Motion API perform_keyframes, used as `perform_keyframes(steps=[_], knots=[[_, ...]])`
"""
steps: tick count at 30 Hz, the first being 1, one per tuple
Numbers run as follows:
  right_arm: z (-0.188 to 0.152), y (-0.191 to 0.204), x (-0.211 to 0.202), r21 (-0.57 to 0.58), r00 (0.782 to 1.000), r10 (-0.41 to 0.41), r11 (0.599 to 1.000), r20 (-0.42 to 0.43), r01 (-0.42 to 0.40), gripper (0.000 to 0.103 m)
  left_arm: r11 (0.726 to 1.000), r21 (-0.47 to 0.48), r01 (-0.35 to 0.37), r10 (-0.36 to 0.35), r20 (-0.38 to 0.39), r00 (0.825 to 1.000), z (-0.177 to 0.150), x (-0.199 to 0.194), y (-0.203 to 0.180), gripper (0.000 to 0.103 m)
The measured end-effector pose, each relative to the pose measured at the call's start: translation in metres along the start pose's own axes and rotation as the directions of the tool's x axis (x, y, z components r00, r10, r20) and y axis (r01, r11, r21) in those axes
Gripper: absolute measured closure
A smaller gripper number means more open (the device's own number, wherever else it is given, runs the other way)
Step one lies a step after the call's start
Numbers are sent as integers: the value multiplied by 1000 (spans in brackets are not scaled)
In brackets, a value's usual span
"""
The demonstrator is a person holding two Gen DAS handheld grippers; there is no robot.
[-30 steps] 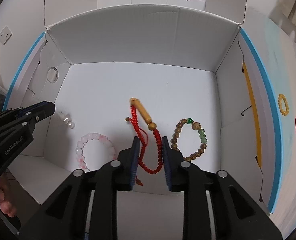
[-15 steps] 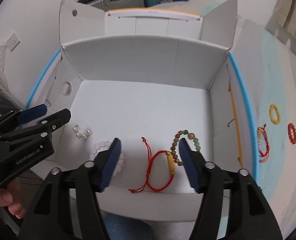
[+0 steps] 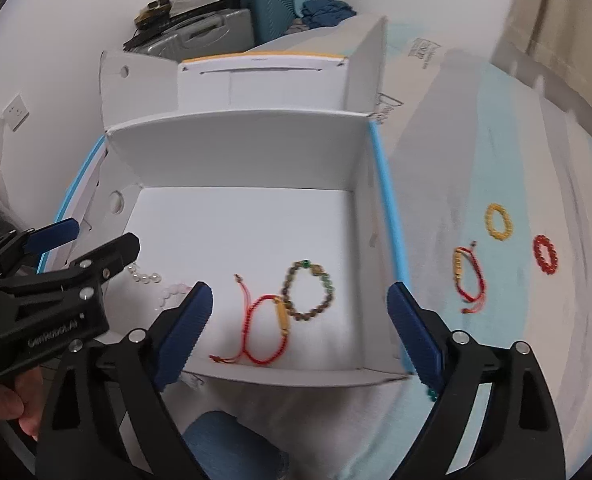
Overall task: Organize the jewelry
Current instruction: 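Move both tools away from the box over the bracelets on the bed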
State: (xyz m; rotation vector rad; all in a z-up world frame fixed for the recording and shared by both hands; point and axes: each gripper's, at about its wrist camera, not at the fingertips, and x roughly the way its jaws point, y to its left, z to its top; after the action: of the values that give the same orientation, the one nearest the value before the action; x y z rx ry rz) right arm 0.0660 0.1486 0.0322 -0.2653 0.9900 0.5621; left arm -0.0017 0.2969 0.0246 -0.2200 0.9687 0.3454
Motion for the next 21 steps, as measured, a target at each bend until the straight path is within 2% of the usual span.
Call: perform_keyframes(steps=[4, 21], knots=[[-5, -19, -13, 28, 1000, -22, 999, 16, 21, 10, 1000, 26, -7, 7, 10, 1000, 3, -4, -21, 9], [-34, -125, -51, 188, 994, -96, 979, 53, 84, 9, 987, 155, 48, -52, 21, 998, 4, -9, -125, 8]])
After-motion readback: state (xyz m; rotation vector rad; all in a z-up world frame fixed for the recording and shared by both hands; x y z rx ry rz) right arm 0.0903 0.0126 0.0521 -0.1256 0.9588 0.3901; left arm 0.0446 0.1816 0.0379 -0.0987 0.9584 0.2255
